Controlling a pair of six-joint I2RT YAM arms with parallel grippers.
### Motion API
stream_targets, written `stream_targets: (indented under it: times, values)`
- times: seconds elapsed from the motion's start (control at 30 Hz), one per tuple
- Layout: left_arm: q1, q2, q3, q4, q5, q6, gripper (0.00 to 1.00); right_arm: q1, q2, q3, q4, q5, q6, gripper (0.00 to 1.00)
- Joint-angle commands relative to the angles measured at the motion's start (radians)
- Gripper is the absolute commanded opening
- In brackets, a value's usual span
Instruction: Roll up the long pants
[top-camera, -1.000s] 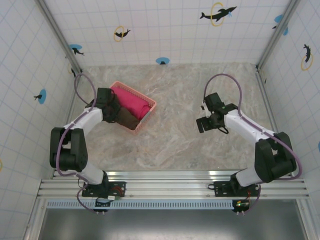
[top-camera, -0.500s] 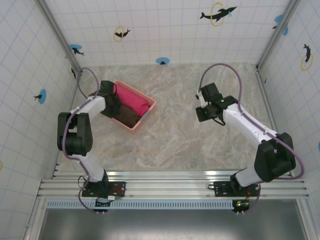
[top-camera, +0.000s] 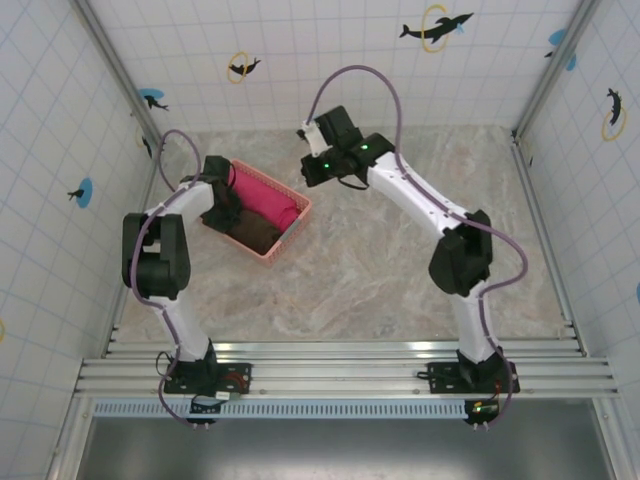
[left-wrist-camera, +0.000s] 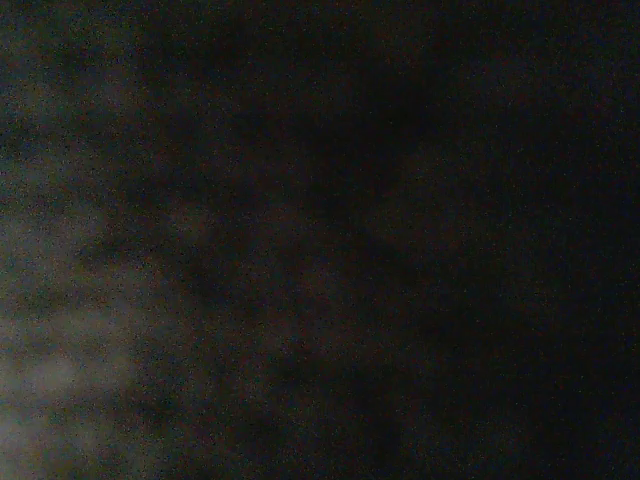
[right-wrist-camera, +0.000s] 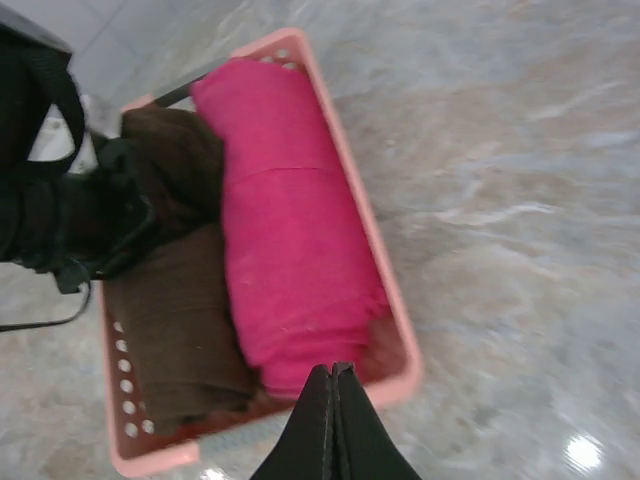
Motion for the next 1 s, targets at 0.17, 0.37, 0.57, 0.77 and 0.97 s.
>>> stream_targets:
  times: [0.17, 0.37, 0.57, 0.77, 0.97]
  values:
    - [0.008, 0.168, 0.033, -0.033, 0.047, 0.026, 0.00, 0.103, 0.270, 0.265, -0.116, -0.226, 0.088, 0.00]
    - [0.009, 0.244, 0.154, -0.082, 0.085, 0.072, 0.00, 0.145, 0.300, 0.263, -0.115, -0.241, 0.094, 0.00]
    - [-0.004, 0.245, 0.148, -0.085, 0.121, 0.085, 0.00, 0.160, 0.327, 0.268, -0.100, -0.238, 0.095, 0.00]
    - [-0.059, 0.245, 0.163, -0.133, 0.116, 0.107, 0.00, 0.137, 0.366, 0.292, -0.051, -0.244, 0.127, 0.00]
    - [-0.126, 0.281, 0.225, -0.169, 0.145, 0.110, 0.00, 0.104, 0.425, 0.360, -0.035, -0.251, 0.143, 0.00]
